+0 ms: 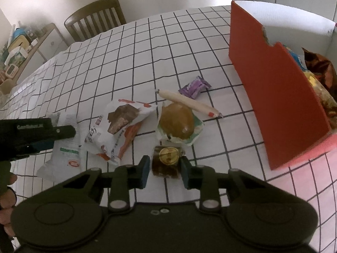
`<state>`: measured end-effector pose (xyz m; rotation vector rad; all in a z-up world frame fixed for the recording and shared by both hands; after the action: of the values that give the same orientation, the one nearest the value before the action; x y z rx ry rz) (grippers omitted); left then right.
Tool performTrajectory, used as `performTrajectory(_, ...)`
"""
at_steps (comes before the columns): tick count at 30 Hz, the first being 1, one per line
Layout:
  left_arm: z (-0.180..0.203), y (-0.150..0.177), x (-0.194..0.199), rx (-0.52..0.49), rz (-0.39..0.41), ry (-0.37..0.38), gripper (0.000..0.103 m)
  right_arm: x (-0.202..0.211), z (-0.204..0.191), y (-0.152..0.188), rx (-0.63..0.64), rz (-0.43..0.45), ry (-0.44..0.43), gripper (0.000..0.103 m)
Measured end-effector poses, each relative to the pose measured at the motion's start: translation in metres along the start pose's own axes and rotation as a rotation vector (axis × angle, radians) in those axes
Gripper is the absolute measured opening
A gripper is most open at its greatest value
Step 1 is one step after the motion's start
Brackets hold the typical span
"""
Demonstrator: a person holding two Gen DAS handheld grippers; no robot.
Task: Organize snacks
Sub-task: 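Grasp the white barcode bag with the left gripper while the right gripper grasps the gold-lid packet, then carry the white bag and gold-lid packet over the red box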
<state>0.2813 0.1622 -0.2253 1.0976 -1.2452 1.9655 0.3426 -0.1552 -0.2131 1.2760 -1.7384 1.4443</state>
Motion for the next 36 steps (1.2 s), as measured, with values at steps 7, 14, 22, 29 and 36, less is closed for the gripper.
performTrajectory(7,-0.007,0.017,0.02,0.031,-0.011,0.025,0.039,0.023,0.004,0.012,0.006,0.008,-0.019,0.029)
performTrajectory(14,-0.001,0.034,0.043,0.033,-0.001,0.056,0.039,0.056,0.006,0.019,0.018,0.03,-0.039,0.029)
performTrajectory(22,0.018,0.042,0.078,0.001,0.046,0.089,0.039,0.096,0.013,0.021,0.038,0.057,-0.059,0.029)
performTrajectory(29,0.056,0.044,0.108,-0.035,0.075,0.133,0.039,0.131,0.029,0.009,0.062,0.106,-0.085,0.029)
performTrajectory(36,0.101,0.043,0.129,-0.076,0.112,0.16,0.039,0.158,0.055,-0.004,0.074,0.146,-0.126,0.029)
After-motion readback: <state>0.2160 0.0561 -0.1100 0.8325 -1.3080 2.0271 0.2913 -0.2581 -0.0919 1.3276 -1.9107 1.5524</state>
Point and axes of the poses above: each gripper's, at about its wrist camera, not at the fingertips, and x roughly against the way its jaws point, z to its right, y to its underside, the point moved 7 cm from there along -x, roughly the way its jaws point, and after that the axes turned 8 degrees about -x, right-handed, at the moved point
